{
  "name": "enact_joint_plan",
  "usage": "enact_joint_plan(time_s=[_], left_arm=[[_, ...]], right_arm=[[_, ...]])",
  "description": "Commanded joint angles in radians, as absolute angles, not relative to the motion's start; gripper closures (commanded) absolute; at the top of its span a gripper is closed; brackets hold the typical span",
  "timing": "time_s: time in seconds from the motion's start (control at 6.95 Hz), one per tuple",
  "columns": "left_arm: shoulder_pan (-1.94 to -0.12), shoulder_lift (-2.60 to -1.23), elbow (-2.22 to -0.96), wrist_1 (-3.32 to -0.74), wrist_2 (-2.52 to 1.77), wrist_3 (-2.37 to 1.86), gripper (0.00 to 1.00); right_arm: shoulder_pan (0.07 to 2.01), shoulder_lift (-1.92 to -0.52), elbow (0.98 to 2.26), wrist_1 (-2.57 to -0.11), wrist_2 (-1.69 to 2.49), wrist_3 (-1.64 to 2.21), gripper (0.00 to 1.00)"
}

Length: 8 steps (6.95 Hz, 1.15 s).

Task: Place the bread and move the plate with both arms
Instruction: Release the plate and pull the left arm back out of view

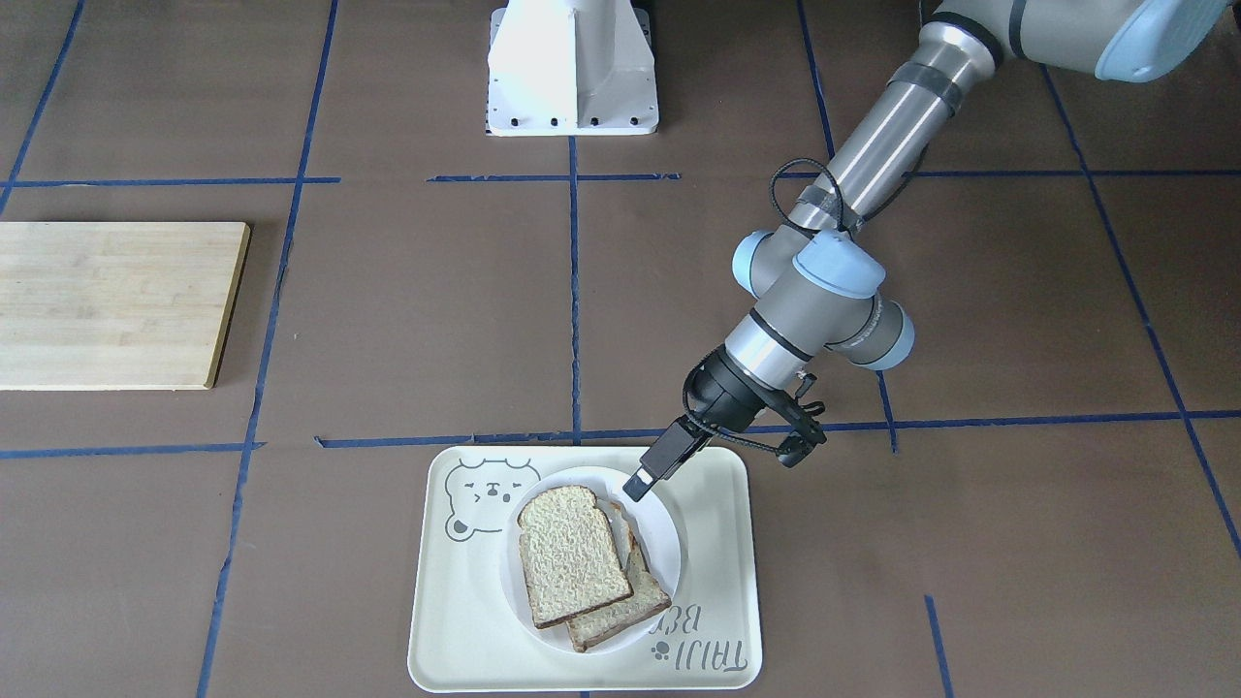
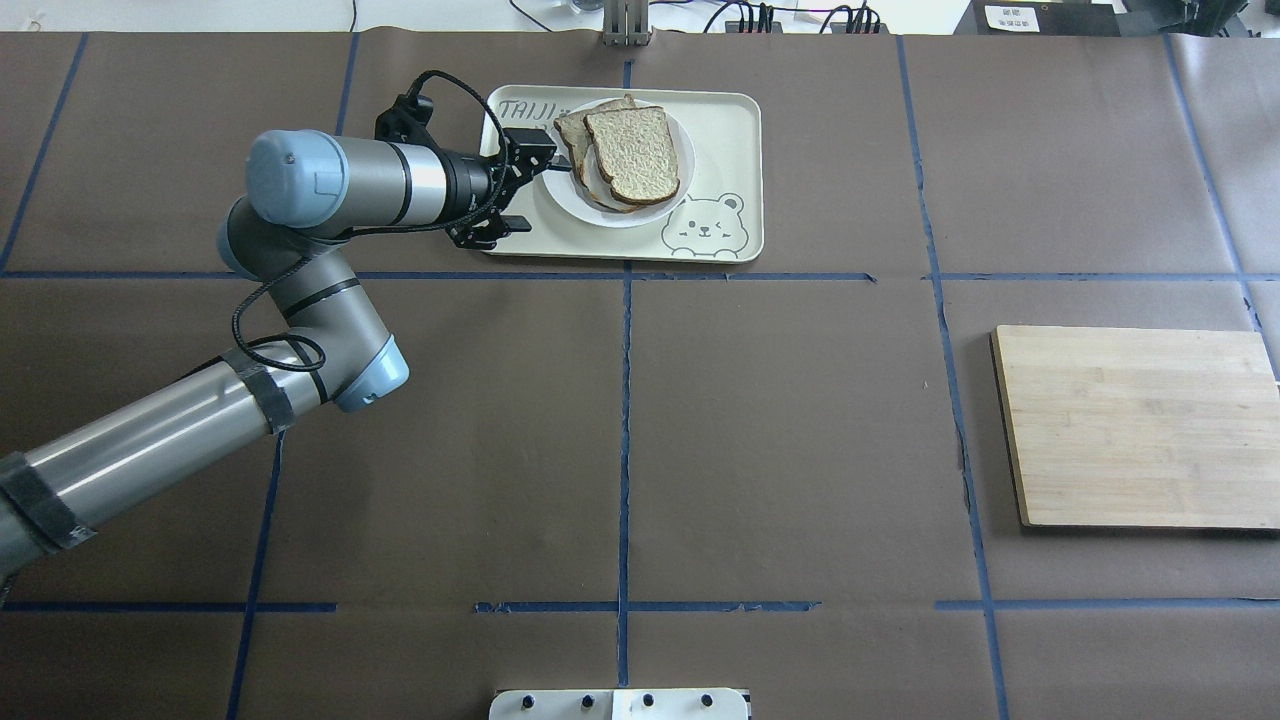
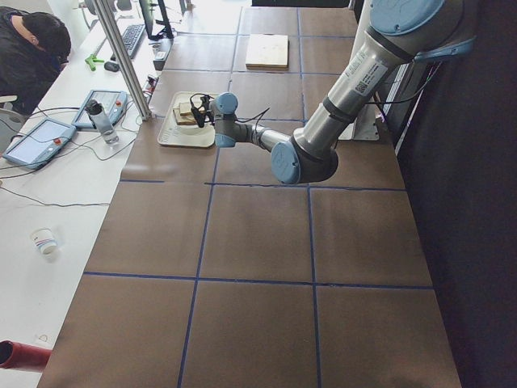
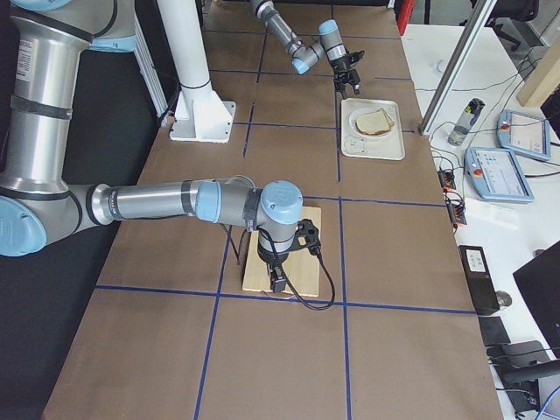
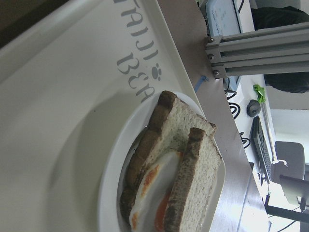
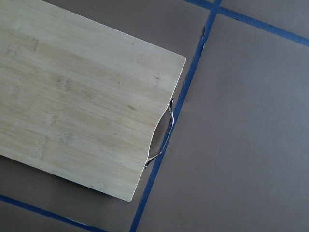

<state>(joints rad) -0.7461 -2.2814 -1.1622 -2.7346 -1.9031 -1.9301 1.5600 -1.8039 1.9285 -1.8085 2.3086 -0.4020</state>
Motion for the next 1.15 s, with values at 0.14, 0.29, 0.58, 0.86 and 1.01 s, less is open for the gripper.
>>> enact_joint_plan(time_s=[0.14,0.29,0.58,0.86,1.01], left_arm=[[-0.819,-2.153,-1.602,-2.154,-2.069,-1.624,0.0],[-0.818,-2.122,-1.738,-1.888,-2.069,-1.418,0.0],[-0.83,-2.088,-1.836,-1.575,-2.057,-0.984,0.0],[-0.905,-1.943,-1.897,-1.514,-2.059,-0.682,0.0],[-0.958,-1.84,-1.943,-1.508,-2.066,-0.522,0.0]], right_arm=[[1.56,-1.804,1.928,-1.809,2.309,-0.402,0.0],[1.56,-1.804,1.927,-1.809,2.309,-0.402,0.0],[1.56,-1.786,1.895,-1.799,2.313,-0.402,0.0],[1.56,-1.786,1.862,-1.747,2.313,-0.4,0.0],[1.56,-1.784,1.868,-1.747,2.313,-0.367,0.0]])
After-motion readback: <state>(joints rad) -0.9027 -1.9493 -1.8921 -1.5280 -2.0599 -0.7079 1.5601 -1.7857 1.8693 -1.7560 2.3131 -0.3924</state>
